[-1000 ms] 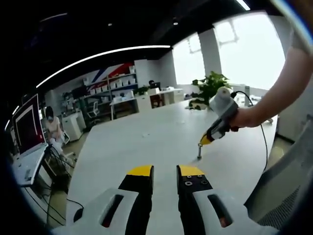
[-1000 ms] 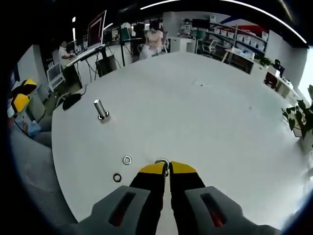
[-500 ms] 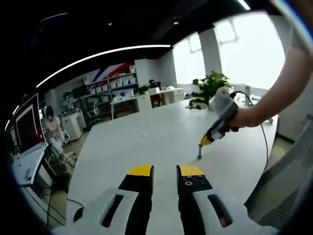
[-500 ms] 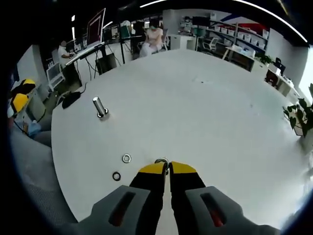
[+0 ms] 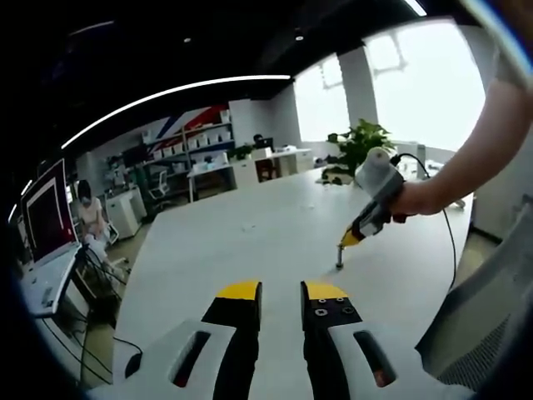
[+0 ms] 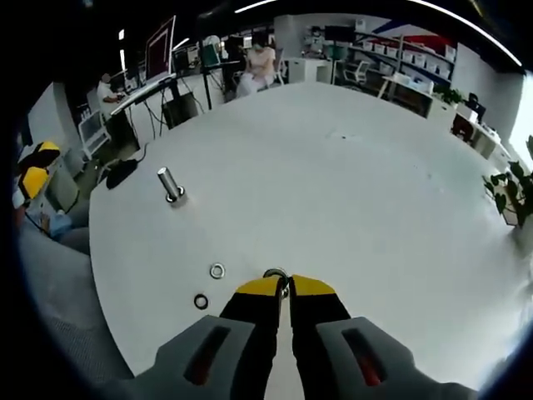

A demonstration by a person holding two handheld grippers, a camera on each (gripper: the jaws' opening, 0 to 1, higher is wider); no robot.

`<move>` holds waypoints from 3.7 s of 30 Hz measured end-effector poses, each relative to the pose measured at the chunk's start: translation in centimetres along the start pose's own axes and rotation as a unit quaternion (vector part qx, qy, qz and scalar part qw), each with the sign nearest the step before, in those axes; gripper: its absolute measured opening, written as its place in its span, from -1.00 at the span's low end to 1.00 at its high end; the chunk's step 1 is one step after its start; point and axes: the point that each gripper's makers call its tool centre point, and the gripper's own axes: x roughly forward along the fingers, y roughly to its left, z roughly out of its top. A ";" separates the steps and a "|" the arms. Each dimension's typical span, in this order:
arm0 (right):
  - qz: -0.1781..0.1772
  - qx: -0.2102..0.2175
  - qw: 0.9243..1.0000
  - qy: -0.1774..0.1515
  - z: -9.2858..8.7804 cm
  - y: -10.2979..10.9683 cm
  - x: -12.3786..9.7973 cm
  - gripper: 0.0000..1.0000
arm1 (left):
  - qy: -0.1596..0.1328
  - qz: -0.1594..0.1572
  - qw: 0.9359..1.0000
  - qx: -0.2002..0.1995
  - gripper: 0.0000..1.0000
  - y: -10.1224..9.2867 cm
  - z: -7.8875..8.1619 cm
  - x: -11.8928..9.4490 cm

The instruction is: Place the washer onto the threaded stud by aligning its center hole with the stud, sliding it down to the base, and recovering from edge contact or off-axis alignment until the washer reaches the visible bottom stop.

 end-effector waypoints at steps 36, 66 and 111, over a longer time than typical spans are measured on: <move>-0.003 0.018 1.000 -0.016 0.2 -0.1 -0.9 -0.84 | 0.004 0.004 1.000 -0.003 -0.67 0.2 -0.2 0.0; 0.016 0.032 0.999 0.009 -2.8 3.4 -0.1 -0.81 | 0.001 0.002 1.000 -0.008 -0.67 0.1 -0.1 -0.1; 0.058 0.011 0.997 0.052 -5.4 8.0 3.1 -0.80 | 0.009 0.009 1.000 -0.012 -0.67 0.6 -0.6 -0.1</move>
